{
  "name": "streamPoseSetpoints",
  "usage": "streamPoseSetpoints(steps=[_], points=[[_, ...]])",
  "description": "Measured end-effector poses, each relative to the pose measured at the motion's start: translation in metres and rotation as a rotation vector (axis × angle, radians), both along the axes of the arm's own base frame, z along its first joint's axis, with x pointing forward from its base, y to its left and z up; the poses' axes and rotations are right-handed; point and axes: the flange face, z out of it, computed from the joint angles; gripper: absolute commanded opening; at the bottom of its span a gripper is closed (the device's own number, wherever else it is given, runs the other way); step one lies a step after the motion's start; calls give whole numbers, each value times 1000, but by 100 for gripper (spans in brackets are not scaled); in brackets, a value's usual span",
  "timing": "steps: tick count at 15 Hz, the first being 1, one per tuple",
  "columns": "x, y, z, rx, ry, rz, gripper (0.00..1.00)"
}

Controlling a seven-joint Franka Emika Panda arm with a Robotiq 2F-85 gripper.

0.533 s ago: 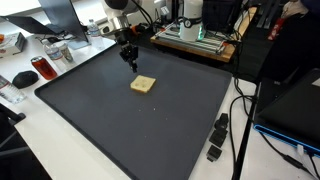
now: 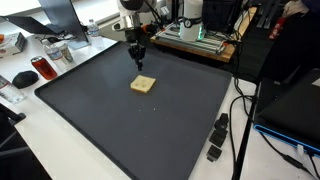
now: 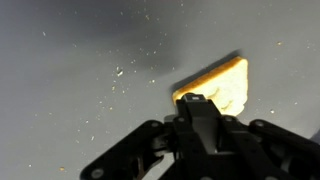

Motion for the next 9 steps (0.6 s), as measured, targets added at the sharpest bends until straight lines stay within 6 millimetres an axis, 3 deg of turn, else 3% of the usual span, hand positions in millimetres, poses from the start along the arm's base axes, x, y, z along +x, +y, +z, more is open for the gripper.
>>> streamPoseSetpoints(steps=[9], points=[[-15,58,10,-126,40,-126,5]])
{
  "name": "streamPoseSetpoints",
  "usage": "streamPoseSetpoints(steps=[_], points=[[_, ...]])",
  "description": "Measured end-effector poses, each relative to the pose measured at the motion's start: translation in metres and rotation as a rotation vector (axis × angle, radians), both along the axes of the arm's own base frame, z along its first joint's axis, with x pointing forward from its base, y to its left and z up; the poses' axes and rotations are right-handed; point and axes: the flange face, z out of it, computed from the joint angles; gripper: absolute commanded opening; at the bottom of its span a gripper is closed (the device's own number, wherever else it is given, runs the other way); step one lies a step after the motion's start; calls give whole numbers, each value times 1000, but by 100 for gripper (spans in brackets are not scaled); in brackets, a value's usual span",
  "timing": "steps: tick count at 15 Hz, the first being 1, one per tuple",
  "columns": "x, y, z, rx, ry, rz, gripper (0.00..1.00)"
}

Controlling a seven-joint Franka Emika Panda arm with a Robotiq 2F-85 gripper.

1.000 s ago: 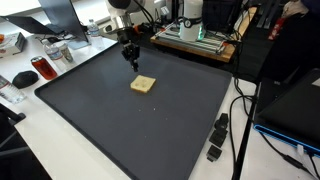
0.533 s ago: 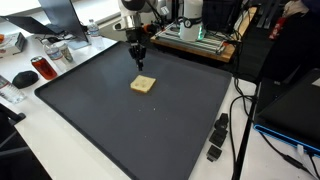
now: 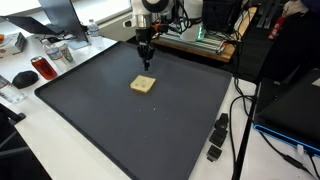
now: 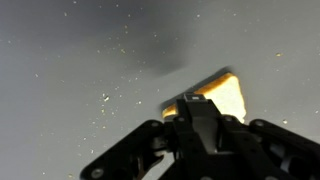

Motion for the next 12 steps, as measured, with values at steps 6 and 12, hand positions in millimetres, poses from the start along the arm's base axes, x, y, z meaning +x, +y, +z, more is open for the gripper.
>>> streamPoseSetpoints(steps=[6,12], points=[[-4,41,5,-82,-5,-26,5],[-13,65,-1,-140,17,16,5]])
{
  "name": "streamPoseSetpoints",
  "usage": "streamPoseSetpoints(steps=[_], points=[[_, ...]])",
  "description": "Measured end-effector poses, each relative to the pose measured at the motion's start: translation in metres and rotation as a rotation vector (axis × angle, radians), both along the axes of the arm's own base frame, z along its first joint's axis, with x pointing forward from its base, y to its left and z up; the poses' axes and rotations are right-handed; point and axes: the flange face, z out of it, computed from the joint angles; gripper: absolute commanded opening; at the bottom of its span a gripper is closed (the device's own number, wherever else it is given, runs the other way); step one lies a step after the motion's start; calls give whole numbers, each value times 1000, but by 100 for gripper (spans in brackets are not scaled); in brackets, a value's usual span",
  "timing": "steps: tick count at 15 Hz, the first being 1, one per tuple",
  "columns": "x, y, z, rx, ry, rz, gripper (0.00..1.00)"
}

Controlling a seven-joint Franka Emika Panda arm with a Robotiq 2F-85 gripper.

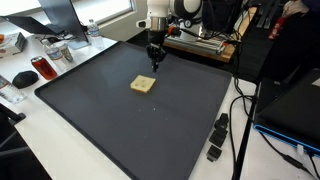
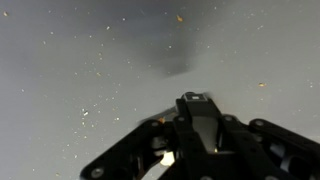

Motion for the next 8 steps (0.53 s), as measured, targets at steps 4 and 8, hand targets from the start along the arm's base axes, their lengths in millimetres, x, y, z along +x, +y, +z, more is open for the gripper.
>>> streamPoseSetpoints(steps=[4,8], points=[[2,3,-1,-37,4,33,5],[8,1,1,-74,11,67,5]])
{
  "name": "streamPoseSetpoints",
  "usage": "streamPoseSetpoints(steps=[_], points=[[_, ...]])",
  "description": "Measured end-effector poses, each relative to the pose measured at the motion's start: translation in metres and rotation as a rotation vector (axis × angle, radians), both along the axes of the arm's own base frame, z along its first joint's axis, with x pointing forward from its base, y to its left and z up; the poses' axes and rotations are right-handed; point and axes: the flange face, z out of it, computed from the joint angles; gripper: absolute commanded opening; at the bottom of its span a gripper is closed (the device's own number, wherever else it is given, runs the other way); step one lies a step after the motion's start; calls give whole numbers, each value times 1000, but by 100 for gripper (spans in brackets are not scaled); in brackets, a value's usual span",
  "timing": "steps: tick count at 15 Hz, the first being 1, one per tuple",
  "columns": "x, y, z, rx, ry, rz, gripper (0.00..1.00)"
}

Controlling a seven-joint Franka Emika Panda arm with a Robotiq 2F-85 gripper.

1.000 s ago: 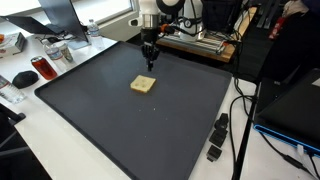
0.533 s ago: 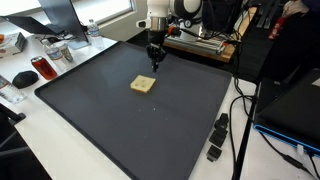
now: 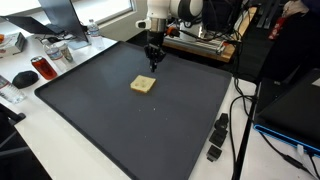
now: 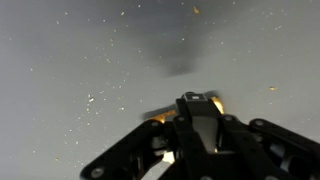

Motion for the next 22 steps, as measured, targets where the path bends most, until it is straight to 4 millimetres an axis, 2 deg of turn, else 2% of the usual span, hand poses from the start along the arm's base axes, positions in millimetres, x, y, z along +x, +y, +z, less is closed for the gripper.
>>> streamPoseSetpoints(steps=[4,8,13,17,22], points=[[16,5,6,-1,56,50,5],[43,15,25,-18,122,79,5],[78,45,58,-64,189,75,5],[98,73,76,-122,229,39,5],[112,84,89,-139,267,-21,5]])
